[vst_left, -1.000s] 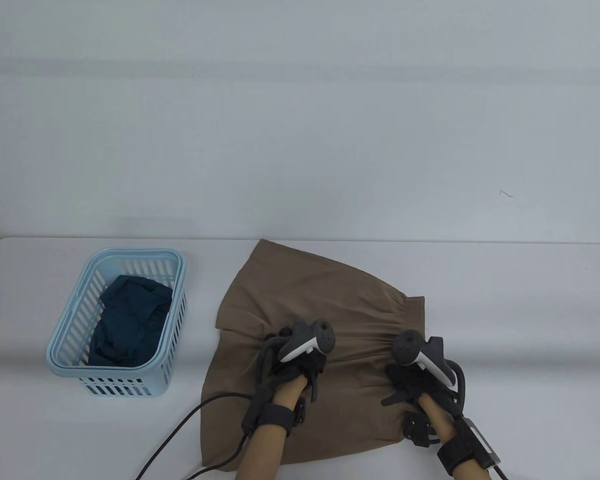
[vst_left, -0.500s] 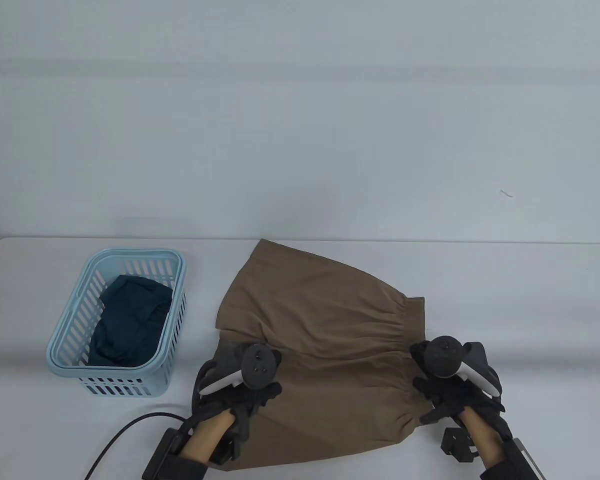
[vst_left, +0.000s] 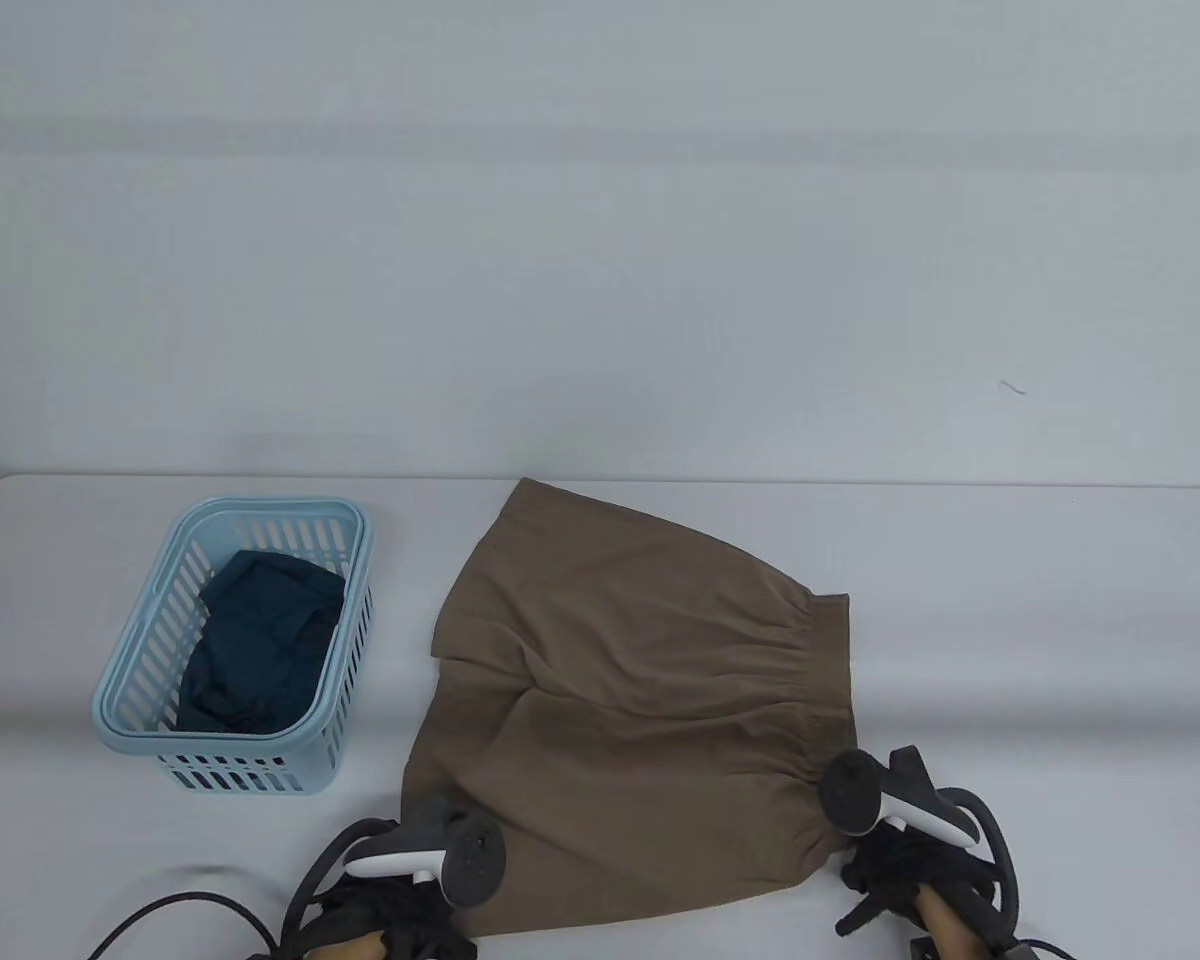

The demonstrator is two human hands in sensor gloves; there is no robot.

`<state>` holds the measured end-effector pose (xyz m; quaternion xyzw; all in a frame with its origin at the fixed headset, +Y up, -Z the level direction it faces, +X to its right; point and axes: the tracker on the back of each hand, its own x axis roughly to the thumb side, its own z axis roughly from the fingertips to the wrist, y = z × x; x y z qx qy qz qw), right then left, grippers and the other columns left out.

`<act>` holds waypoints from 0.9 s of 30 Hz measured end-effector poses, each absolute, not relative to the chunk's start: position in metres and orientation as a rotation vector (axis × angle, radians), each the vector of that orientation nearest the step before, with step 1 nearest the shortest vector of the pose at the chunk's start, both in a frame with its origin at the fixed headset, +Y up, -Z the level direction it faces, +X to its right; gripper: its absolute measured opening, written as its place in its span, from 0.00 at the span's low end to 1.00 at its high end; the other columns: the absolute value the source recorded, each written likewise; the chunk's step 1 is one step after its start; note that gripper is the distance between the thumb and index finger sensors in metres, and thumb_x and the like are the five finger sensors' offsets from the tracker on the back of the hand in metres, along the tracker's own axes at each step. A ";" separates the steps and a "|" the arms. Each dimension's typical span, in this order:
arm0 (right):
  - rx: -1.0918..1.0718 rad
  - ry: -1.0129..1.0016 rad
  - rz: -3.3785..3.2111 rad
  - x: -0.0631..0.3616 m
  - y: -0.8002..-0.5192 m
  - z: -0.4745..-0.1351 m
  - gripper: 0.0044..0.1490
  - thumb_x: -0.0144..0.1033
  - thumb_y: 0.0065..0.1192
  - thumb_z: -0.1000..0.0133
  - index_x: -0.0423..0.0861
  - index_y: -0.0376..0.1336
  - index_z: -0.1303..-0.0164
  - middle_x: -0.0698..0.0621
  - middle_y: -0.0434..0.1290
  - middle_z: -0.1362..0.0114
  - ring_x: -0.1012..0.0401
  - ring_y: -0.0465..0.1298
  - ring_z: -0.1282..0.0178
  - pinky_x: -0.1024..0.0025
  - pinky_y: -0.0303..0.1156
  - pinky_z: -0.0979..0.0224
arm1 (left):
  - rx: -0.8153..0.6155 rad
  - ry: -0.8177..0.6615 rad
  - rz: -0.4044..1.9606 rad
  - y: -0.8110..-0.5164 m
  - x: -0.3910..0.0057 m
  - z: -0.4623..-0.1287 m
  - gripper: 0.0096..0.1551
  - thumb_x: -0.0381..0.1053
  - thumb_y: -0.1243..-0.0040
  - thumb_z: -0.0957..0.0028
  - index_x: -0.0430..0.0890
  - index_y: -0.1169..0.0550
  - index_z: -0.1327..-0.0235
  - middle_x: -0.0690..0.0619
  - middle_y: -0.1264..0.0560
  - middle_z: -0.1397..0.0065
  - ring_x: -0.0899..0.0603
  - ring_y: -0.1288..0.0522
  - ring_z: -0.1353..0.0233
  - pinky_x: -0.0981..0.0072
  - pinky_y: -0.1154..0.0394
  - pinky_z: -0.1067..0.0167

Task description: Roll shorts into tight roll

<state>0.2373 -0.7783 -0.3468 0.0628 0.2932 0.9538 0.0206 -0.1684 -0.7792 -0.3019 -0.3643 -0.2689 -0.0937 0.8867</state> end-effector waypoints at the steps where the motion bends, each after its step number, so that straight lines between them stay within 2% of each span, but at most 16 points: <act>1: 0.165 0.883 2.962 0.238 -0.778 -0.347 0.51 0.34 0.59 0.43 0.47 0.33 0.21 0.43 0.32 0.16 0.43 0.39 0.14 0.33 0.40 0.21 | -0.743 -0.563 -0.214 -0.779 -0.167 -0.302 0.61 0.61 0.48 0.43 0.34 0.68 0.23 0.29 0.69 0.20 0.24 0.64 0.20 0.21 0.60 0.33; 3: 0.166 0.814 3.002 0.238 -0.779 -0.347 0.48 0.34 0.58 0.43 0.48 0.35 0.21 0.45 0.35 0.16 0.44 0.41 0.14 0.34 0.42 0.21 | -0.744 -0.554 -0.205 -0.779 -0.165 -0.302 0.59 0.60 0.49 0.43 0.34 0.67 0.22 0.29 0.69 0.20 0.23 0.62 0.20 0.22 0.59 0.32; 6: 0.158 0.711 3.046 0.237 -0.779 -0.345 0.44 0.35 0.56 0.42 0.48 0.39 0.21 0.45 0.39 0.16 0.45 0.46 0.15 0.34 0.44 0.21 | -0.697 -0.535 -0.198 -0.779 -0.164 -0.302 0.47 0.51 0.54 0.37 0.35 0.64 0.22 0.31 0.66 0.19 0.24 0.60 0.20 0.24 0.57 0.31; 9: 0.145 0.628 3.053 0.237 -0.778 -0.344 0.38 0.34 0.50 0.41 0.48 0.43 0.22 0.45 0.43 0.16 0.45 0.49 0.15 0.35 0.47 0.21 | -0.593 -0.546 -0.205 -0.774 -0.165 -0.304 0.36 0.45 0.61 0.36 0.39 0.56 0.21 0.33 0.58 0.18 0.27 0.53 0.19 0.26 0.52 0.30; 13: 0.124 0.519 3.007 0.240 -0.772 -0.345 0.33 0.34 0.51 0.42 0.49 0.51 0.24 0.45 0.51 0.16 0.45 0.54 0.16 0.34 0.49 0.22 | -0.457 -0.546 -0.103 -0.761 -0.171 -0.311 0.29 0.44 0.59 0.38 0.43 0.39 0.22 0.36 0.42 0.18 0.30 0.38 0.20 0.31 0.44 0.29; 15: 0.114 0.444 2.934 0.247 -0.767 -0.346 0.32 0.34 0.52 0.43 0.49 0.56 0.26 0.46 0.56 0.17 0.45 0.57 0.17 0.35 0.51 0.22 | -0.401 -0.533 0.000 -0.749 -0.178 -0.315 0.25 0.44 0.59 0.38 0.44 0.33 0.27 0.37 0.34 0.21 0.32 0.31 0.23 0.32 0.41 0.29; 18: 0.092 0.421 2.803 0.256 -0.760 -0.346 0.30 0.34 0.53 0.43 0.48 0.60 0.28 0.45 0.62 0.19 0.44 0.60 0.18 0.35 0.53 0.23 | -0.333 -0.528 0.137 -0.728 -0.188 -0.317 0.23 0.44 0.58 0.38 0.45 0.28 0.33 0.39 0.28 0.24 0.33 0.26 0.27 0.31 0.40 0.30; 22: 0.089 0.420 2.664 0.267 -0.749 -0.343 0.30 0.34 0.54 0.44 0.48 0.62 0.29 0.44 0.64 0.20 0.43 0.62 0.19 0.35 0.54 0.23 | -0.245 -0.534 0.319 -0.692 -0.201 -0.311 0.21 0.46 0.56 0.38 0.45 0.25 0.36 0.40 0.25 0.28 0.34 0.23 0.30 0.29 0.39 0.31; 27: 0.162 0.495 2.485 0.274 -0.729 -0.339 0.29 0.34 0.54 0.43 0.46 0.63 0.30 0.43 0.66 0.22 0.42 0.65 0.21 0.35 0.55 0.24 | -0.179 -0.625 0.449 -0.643 -0.212 -0.295 0.21 0.48 0.55 0.36 0.44 0.23 0.38 0.41 0.22 0.31 0.35 0.21 0.32 0.29 0.37 0.31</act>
